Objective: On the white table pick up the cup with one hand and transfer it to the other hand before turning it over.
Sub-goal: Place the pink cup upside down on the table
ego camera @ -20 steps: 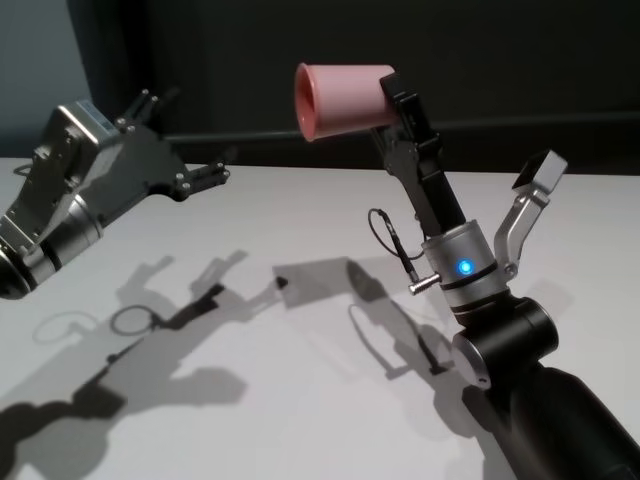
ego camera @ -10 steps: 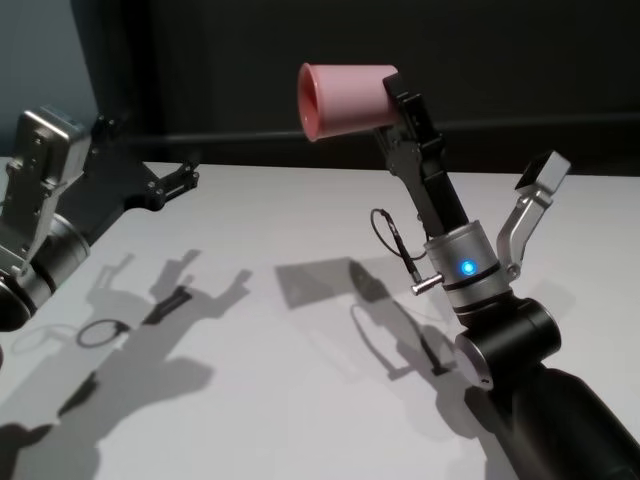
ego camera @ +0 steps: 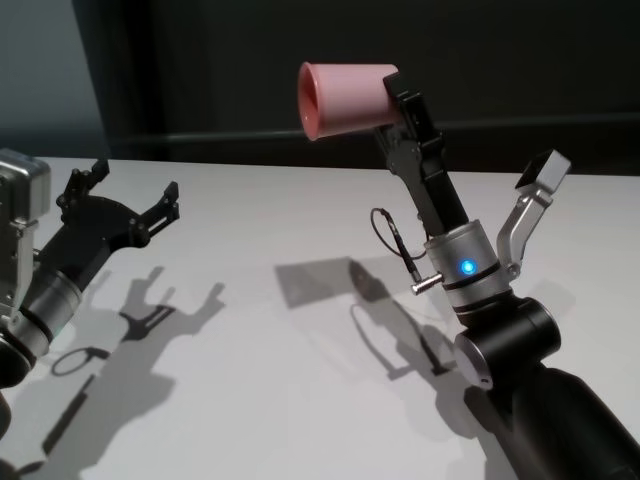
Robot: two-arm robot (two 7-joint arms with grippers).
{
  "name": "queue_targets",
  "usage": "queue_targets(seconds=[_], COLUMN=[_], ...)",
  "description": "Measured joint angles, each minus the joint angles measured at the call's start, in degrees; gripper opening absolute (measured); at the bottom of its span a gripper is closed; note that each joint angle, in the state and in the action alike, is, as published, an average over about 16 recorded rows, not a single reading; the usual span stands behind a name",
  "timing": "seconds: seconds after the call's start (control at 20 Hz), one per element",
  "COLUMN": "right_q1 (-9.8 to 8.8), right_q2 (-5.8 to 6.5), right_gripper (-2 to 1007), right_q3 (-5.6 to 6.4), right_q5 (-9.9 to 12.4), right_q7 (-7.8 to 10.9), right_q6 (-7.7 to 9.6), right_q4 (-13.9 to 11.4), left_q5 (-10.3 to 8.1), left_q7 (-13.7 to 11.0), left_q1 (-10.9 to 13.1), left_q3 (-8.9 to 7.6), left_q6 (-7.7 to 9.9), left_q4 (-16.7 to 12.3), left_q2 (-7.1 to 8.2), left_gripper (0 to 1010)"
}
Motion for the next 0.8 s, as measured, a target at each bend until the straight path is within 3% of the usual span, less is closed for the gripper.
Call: queue_targets(seconds=[0.45,0.8], right_q1=[0.00,0.00], right_q2=[0.00,0.00], right_gripper=[733,733], right_q3=[0.00,0.00], right_q5=[0.00,0.00], right_q7=[0.00,0.00], right_q6=[0.00,0.00], right_q4=[0.00,0.00], left_q5=[0.73,1.13], left_q7=[1.43,1.70], left_q1=[4.76,6.59], left_q3=[-1.49,-2.26], left_q6=[-1.04,-2.87], left_q4=[-1.48,-1.15], left_q2=[-1.87,-3.65], left_gripper=[1001,1001])
